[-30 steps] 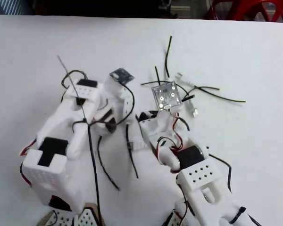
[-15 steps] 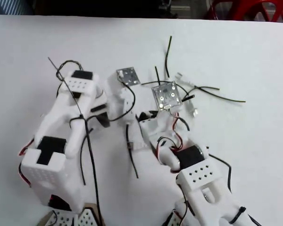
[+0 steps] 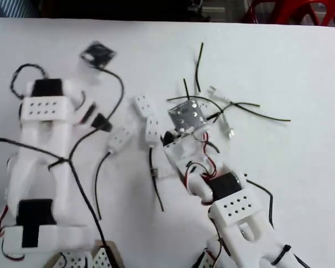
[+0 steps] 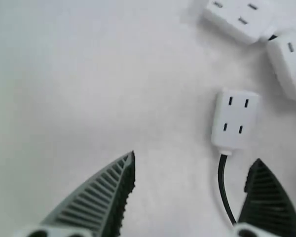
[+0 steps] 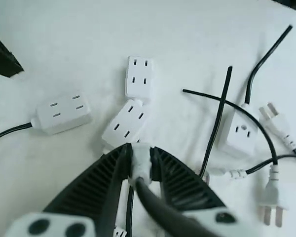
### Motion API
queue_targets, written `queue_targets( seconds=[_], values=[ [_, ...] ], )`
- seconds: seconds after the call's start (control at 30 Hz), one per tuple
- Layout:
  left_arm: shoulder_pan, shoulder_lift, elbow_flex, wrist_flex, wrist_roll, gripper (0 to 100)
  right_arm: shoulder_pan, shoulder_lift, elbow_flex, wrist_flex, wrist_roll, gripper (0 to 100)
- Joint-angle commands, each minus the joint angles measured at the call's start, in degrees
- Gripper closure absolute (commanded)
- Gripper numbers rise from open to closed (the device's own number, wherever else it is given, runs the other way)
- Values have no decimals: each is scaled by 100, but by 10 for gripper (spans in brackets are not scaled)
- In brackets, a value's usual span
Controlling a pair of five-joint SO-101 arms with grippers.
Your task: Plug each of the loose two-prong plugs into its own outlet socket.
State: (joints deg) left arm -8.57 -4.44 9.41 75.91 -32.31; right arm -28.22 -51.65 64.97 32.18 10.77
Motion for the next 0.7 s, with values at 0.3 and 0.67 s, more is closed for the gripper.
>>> queue_targets(
  seconds=[0.3,0.67],
  values=[
    [-1165,-3125,3253,-958,1081,695,-936,3152,-2541,-127,1310,980],
    [-1763,-4110,5046,-2286,2295,697,-1385,5138,-4176,-119,1363,980]
  ],
)
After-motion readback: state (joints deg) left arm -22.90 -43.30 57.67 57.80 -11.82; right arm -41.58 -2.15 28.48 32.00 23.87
